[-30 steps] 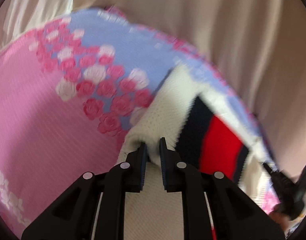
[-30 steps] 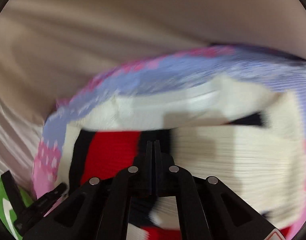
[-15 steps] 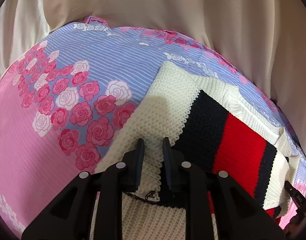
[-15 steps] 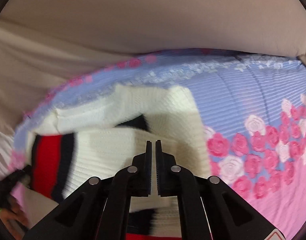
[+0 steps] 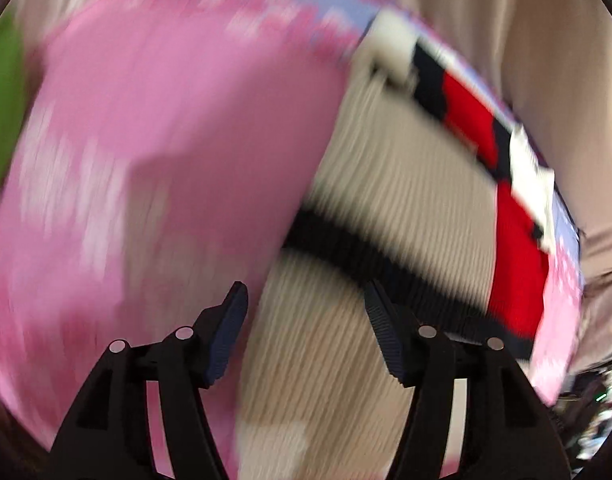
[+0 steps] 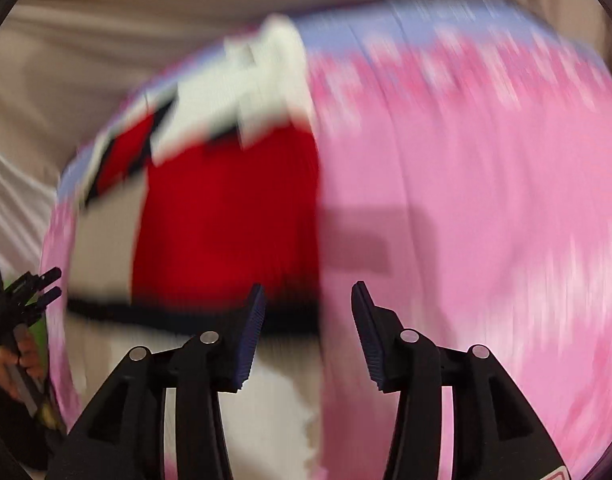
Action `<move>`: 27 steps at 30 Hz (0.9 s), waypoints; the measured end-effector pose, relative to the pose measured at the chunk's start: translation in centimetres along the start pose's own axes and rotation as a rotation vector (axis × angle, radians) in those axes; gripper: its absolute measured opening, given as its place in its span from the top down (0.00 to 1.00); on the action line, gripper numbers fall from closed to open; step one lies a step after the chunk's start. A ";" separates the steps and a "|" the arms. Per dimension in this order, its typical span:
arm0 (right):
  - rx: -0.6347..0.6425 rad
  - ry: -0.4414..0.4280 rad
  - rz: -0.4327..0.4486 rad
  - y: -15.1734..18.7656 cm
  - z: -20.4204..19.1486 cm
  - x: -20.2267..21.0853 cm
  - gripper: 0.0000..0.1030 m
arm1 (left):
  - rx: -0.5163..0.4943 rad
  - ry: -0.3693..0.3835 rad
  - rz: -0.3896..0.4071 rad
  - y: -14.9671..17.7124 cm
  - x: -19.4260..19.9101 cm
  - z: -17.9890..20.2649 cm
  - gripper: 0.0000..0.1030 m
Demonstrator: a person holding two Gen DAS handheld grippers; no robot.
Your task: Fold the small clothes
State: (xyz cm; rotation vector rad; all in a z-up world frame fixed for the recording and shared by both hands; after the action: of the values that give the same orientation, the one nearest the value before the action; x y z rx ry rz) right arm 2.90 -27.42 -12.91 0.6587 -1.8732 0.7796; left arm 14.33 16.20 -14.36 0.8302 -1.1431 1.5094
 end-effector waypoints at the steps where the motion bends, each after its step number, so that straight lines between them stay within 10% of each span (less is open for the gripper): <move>1: -0.014 0.002 -0.036 2.4 1.0 0.0 0.56 | 0.031 0.021 -0.020 1.4 0.1 -0.4 0.43; 5: -0.049 -0.030 -0.147 10.2 2.3 -0.6 0.54 | 0.074 0.077 -0.020 5.6 0.9 -0.8 0.41; 11: 0.038 -0.112 -0.112 11.1 -1.6 -1.8 0.39 | 0.064 0.105 0.010 6.6 0.7 0.7 0.41; 13: 0.037 -0.134 -0.091 10.5 -2.4 -2.2 0.39 | 0.064 0.105 0.021 6.2 0.5 1.0 0.70; 15: -0.003 -0.167 -0.069 9.4 -3.0 -2.4 0.63 | 0.083 0.131 -0.004 5.8 0.3 1.2 0.93; 17: -0.032 -0.184 -0.073 8.5 -3.1 -2.6 0.92 | 0.122 0.146 0.015 5.6 1.3 1.0 0.93; 27: 0.024 -0.146 0.017 9.4 0.5 6.8 0.95 | -0.023 0.187 -0.066 12.3 7.4 2.1 0.94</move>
State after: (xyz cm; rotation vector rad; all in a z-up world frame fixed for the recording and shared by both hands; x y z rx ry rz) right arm -6.86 -22.44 -9.00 0.7326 -2.0068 0.7842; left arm 0.56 16.22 -9.93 0.6898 -0.9840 1.4832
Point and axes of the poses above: each gripper's, at about its wrist camera, not at the fingertips, and x roughly against the way its jaws point, z to its right, y to its underside, the point moved 5 cm from there along -x, roughly the way its jaws point, and after that the axes turned 10 degrees about -x, right-handed, at the moved point
